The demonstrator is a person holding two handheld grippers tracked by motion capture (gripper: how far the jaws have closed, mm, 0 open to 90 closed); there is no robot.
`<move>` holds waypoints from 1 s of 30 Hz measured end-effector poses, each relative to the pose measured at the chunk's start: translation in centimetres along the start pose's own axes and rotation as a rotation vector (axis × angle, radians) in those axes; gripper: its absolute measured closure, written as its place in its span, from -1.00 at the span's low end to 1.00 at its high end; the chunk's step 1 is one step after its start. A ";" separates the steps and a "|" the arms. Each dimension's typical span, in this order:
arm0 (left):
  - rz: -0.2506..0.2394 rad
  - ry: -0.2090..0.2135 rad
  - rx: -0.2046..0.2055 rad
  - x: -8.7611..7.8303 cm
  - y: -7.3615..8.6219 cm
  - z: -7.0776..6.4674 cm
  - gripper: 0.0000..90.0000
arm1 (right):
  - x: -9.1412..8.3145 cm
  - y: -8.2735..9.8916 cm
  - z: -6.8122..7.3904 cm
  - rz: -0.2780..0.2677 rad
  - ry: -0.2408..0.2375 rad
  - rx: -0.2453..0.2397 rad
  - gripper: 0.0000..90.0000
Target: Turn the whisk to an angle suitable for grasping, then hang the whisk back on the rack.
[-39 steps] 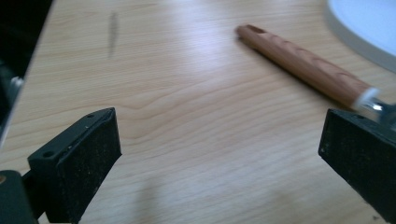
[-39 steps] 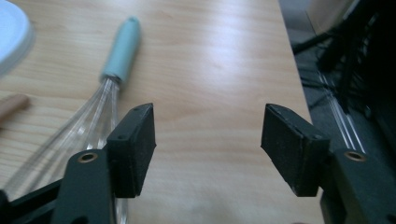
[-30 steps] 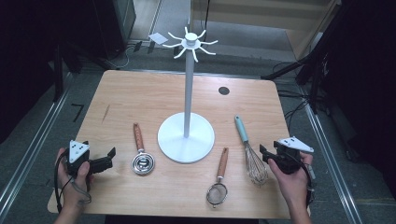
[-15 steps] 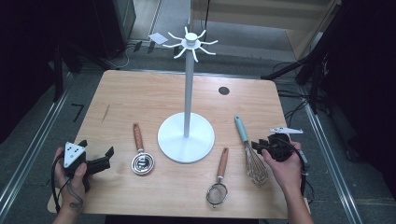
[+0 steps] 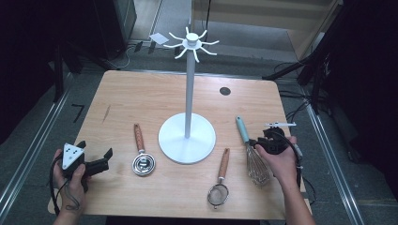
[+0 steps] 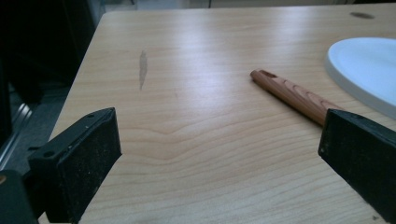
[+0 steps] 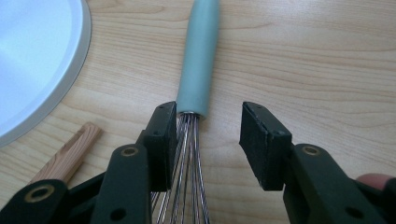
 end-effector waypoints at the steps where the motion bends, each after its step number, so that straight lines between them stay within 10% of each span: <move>1: -0.002 0.007 0.001 0.0 0.0 0.0 -1.00 | 0.3 -0.3 0.0 0.010 -0.003 0.001 0.29; 30: 0.027 0.012 -0.016 0.0 0.0 0.1 -1.00 | 4.1 -2.9 2.2 0.176 0.015 -0.032 0.22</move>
Point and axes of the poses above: each handheld gripper's, and its own axes: x roughly forward along the jaws, y roughly out of its underside, z roughly to its left, the point moved 1 cm from there along x, roughly forward along the jaws, and after that the axes turned 14 degrees about y, right-handed, at the moved point
